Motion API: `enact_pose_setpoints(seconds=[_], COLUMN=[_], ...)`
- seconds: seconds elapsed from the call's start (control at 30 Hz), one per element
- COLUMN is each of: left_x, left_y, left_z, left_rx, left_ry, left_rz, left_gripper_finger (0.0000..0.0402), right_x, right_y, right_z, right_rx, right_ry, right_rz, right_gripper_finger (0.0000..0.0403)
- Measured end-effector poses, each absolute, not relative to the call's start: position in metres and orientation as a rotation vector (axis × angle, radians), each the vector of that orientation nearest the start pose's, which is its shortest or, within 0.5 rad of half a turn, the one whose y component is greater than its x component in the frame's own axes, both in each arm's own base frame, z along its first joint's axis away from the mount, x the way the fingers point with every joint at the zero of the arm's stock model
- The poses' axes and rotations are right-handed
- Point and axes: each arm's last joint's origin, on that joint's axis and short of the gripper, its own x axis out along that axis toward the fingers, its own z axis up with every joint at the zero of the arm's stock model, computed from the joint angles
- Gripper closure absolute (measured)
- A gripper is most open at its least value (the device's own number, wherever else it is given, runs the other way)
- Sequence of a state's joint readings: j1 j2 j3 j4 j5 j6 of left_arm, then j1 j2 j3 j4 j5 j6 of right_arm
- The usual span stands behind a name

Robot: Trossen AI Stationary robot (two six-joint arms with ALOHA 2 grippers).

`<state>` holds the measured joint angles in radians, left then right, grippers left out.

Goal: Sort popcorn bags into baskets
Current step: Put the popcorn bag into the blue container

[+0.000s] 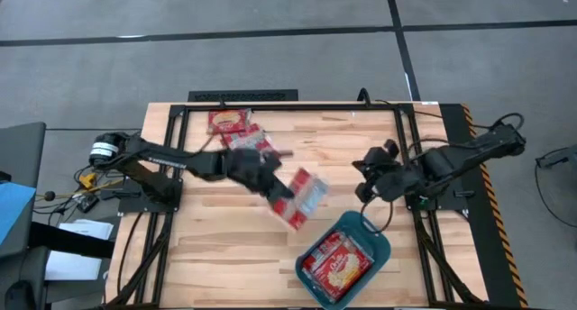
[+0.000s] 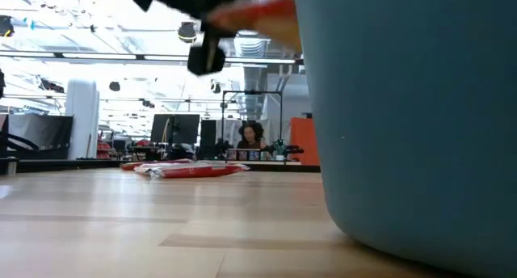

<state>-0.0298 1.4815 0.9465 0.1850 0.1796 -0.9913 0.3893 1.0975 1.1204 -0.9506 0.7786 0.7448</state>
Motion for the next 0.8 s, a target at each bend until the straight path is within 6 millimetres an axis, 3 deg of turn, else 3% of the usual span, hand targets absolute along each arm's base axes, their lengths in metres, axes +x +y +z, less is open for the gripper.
enact_pose_setpoints(seconds=[0.2,0.4,0.57,0.8], left_x=[0.362,0.403,0.432,0.453], left_y=[-0.074,-0.115,-0.134,-0.144], left_z=[0.283,0.280,0.260,0.232], left_rx=[-0.957,-0.950,-0.985,-1.035], left_ry=[0.375,0.430,0.484,0.562], left_rz=[-0.103,-0.188,-0.203,-0.183], left_gripper_finger=[0.0396,0.0396,0.0394,0.0394], right_x=[0.172,0.172,0.175,0.175], right_y=[0.053,0.053,0.058,0.070], right_z=[0.344,0.343,0.339,0.336], right_rx=[0.226,0.222,0.206,0.205], right_ry=[0.527,0.536,0.558,0.577], right_rz=[-0.619,-0.621,-0.602,-0.554], right_gripper_finger=[0.0369,0.0379,0.0386,0.0369])
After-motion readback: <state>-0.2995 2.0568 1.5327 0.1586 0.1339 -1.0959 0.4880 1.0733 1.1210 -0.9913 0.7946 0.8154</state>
